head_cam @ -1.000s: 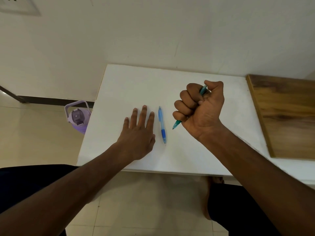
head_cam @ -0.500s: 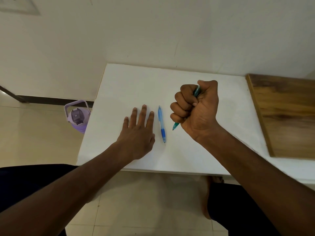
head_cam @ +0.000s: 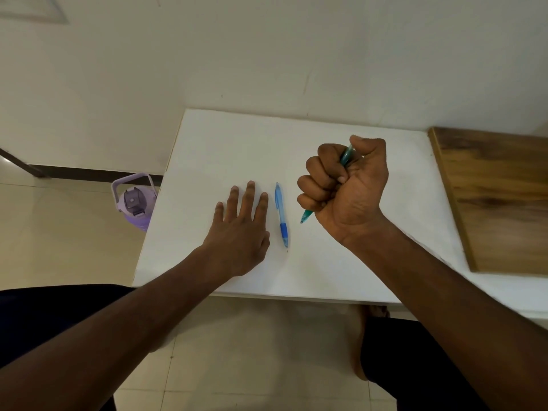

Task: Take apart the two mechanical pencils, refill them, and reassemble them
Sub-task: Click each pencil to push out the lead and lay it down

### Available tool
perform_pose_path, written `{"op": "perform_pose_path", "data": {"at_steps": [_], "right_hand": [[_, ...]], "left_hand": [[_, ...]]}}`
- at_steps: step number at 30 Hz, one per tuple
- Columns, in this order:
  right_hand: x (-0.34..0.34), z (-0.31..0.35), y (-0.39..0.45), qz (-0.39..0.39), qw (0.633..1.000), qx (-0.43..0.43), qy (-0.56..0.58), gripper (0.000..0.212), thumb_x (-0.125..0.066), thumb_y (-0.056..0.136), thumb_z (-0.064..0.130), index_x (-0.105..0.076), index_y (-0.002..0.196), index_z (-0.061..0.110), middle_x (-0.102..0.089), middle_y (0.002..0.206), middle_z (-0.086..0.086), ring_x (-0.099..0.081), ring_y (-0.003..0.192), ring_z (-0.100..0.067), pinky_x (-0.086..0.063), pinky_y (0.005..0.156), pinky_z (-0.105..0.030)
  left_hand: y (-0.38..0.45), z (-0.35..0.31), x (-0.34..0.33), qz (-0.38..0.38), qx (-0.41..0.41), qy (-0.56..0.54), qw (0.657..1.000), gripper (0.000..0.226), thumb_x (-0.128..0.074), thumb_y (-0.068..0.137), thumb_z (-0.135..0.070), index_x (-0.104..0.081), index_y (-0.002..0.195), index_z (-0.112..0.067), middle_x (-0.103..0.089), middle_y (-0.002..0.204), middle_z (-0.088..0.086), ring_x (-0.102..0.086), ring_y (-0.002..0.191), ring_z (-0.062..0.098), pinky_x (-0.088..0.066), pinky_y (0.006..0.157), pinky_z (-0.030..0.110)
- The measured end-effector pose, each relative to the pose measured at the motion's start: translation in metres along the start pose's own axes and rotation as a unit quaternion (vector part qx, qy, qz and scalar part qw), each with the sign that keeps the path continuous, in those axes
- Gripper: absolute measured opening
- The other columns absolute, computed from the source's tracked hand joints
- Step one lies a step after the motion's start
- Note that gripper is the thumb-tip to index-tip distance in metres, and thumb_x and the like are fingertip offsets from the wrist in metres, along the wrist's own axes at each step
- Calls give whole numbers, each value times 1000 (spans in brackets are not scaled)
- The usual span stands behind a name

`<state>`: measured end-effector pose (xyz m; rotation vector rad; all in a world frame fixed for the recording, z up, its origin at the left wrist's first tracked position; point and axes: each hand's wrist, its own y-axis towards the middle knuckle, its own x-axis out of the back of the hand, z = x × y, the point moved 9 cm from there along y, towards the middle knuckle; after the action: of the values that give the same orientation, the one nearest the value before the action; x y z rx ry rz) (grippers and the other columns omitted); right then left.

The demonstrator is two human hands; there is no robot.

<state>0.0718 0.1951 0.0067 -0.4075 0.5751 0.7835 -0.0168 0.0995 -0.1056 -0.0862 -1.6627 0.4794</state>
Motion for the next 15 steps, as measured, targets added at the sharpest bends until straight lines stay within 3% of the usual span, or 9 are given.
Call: {"op": "perform_pose_path", "data": {"at_steps": [15], "right_hand": [[-2,2,1,8,1000,-1,0,47,-26,94,44,-20,56,17,-13,52,1,-10,46,-12,-11,50,-22]], "left_hand": [[2,1,-1,-1,2,-1,1000,78,-33,110,-46,14,166,-18,29,171,11,17,160,41,-8,130,58]]}}
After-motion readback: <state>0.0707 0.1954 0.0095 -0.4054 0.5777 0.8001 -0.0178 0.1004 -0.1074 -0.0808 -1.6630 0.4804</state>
